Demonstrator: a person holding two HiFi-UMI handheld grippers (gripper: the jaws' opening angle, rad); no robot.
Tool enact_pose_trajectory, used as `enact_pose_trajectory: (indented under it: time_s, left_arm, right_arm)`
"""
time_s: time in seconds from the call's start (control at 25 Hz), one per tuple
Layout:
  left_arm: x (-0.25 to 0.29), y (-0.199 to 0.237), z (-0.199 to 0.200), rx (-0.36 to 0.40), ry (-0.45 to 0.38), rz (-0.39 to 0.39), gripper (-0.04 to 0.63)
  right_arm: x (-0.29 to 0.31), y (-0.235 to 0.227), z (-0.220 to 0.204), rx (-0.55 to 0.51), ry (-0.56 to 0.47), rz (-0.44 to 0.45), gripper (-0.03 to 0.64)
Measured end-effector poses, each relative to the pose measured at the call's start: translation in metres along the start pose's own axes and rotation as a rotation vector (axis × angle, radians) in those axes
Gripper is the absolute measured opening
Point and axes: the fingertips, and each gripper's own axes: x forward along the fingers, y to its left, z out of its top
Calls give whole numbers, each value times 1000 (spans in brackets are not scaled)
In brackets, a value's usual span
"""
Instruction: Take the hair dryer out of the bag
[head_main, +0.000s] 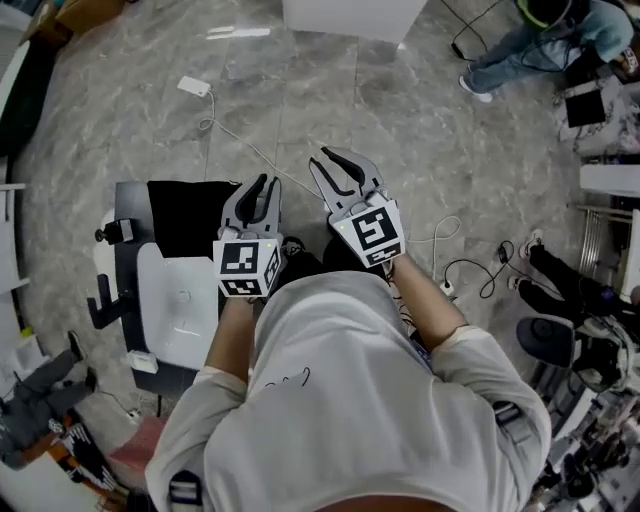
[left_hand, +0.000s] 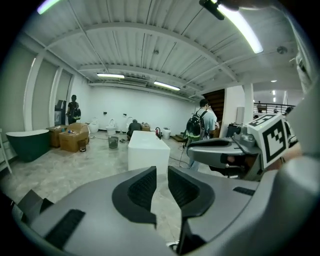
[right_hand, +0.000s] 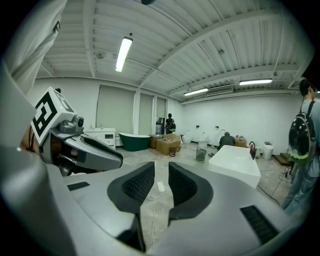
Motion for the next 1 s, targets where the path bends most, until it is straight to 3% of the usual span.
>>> enact_pose_trajectory:
  time_s: [0.16,0.36,0.56,0.76,1.0]
  left_arm:
    - [0,23,-10,-18,53,160,80]
    - [-23,37,-47,-139,138,365,80]
    - [-44,40,-82,-225,185,513,80]
    - [-68,40,-135,-290,278,575,80]
    - [-75,53,-178,-280,384,588,80]
  right_arm:
    - [42,5,2,-43,18,196,75]
    - [69,41,-7,-110,21,456,75]
    - [75,71,-41,-127,103,625,75]
    - [65,110,-75,-143,176,738,75]
    - [58,129,-104,-151,247,765,75]
